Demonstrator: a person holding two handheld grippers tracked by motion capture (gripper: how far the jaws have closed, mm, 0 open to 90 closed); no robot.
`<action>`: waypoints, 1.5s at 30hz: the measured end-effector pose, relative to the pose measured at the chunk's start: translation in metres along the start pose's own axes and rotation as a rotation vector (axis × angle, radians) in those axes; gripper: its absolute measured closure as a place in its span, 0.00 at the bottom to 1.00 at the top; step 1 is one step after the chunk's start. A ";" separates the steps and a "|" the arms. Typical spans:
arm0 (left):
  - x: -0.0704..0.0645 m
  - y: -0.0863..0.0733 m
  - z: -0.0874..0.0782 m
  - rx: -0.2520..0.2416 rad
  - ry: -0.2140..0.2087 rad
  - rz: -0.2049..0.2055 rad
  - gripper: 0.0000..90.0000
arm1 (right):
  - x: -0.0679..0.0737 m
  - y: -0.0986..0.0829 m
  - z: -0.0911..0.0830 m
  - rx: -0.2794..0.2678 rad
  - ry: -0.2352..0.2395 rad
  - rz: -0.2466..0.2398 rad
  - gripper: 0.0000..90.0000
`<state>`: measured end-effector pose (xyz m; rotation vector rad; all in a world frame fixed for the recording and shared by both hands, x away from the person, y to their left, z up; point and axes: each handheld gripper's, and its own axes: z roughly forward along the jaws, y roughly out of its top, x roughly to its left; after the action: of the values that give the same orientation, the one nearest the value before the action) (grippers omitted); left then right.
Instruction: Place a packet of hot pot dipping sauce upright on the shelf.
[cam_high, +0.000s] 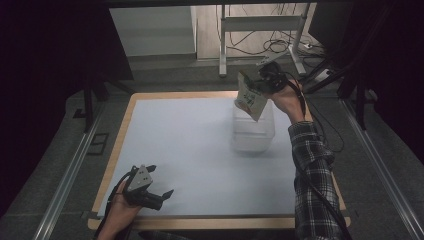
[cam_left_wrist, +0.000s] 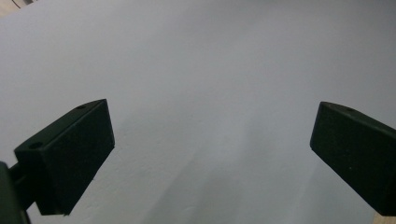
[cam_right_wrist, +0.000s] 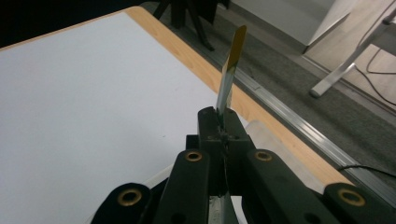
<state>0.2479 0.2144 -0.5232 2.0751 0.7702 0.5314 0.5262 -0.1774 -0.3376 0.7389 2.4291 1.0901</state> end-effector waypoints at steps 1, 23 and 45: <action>0.000 0.000 0.000 0.001 0.000 0.001 0.00 | 0.001 -0.001 0.000 0.005 0.005 -0.007 0.99; -0.001 0.000 0.001 0.014 0.001 0.006 0.00 | -0.001 -0.035 0.024 0.131 0.022 0.022 0.95; -0.001 0.000 0.002 0.022 0.004 0.018 0.00 | 0.012 -0.042 0.019 0.081 0.046 0.065 0.38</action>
<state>0.2481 0.2125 -0.5241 2.1035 0.7636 0.5400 0.5144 -0.1826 -0.3832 0.8330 2.5169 1.0483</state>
